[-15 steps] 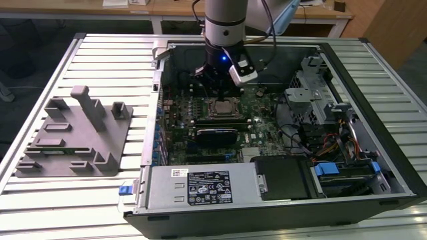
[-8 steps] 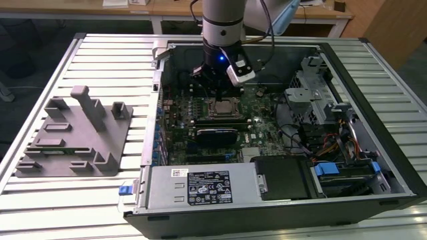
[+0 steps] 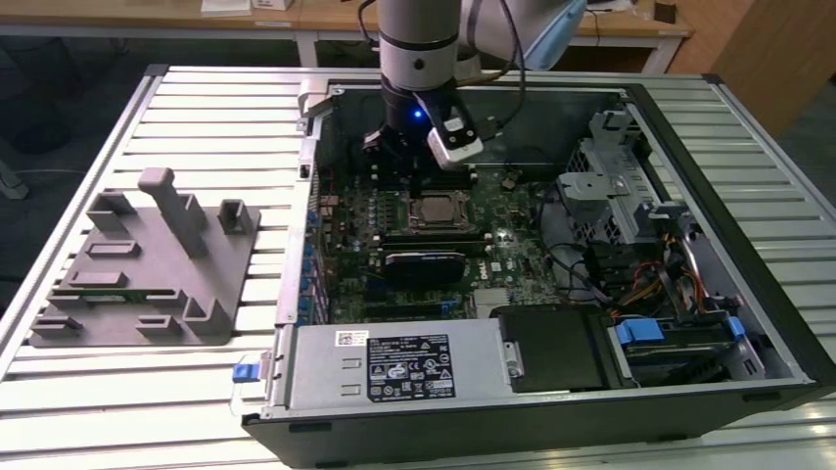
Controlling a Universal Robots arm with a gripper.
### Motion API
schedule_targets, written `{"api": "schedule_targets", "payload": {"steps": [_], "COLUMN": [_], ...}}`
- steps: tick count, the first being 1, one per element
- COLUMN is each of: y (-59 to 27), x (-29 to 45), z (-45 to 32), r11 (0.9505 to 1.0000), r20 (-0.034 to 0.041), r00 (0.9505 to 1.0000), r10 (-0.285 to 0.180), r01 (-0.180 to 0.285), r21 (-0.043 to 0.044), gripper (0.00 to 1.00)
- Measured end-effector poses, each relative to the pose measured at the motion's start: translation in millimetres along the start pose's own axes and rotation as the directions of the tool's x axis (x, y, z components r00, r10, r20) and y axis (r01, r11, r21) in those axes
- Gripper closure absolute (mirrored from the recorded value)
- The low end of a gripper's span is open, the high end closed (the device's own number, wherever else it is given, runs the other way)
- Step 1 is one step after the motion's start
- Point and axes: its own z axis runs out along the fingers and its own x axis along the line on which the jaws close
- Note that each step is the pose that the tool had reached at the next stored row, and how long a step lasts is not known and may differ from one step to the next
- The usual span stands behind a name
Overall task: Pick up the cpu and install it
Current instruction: 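Install the first cpu locking lever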
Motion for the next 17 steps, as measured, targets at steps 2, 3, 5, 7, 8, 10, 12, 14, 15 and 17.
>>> {"api": "schedule_targets", "payload": {"steps": [2, 3, 5, 7, 8, 10, 12, 14, 15, 17], "y": [-0.3, -0.5, -0.8, -1.0, -1.2, -1.4, -1.5, -1.6, -1.7, -1.8], "x": [4.9, 7.2, 11.6, 15.7, 17.6, 20.8, 23.3, 24.8, 25.6, 27.4], "z": [-0.2, -0.3, -0.3, -0.5, -0.6, -0.7, -0.7, -0.8, -0.8, -0.9], "r11": [1.0, 1.0, 1.0, 1.0, 1.0, 1.0, 1.0, 1.0, 1.0, 0.9999], "r20": [0.0002, 0.0003, 0.0005, 0.0006, 0.0006, 0.0006, 0.0007, 0.0004, 0.0001, -0.0005], "r00": [1.0, 1.0, 1.0, 1.0, 1.0, 1.0, 1.0, 1.0, 1.0, 1.0], "r10": [0.0, 0.0, 0.0, 0.0, 0.0, 0.0, 0.0, 0.0, 0.0, 0.001], "r01": [0.0, 0.0, 0.0, 0.0, 0.0, 0.0, 0.0, 0.0, 0.0, -0.001], "r21": [0.0, 0.0001, -0.0001, 0.0, 0.0, 0.0, -0.0001, -0.0033, -0.0072, -0.0171], "gripper": [0.89, 0.89, 0.89, 0.89, 0.89, 0.89, 0.89, 0.89, 0.89, 0.89]}}
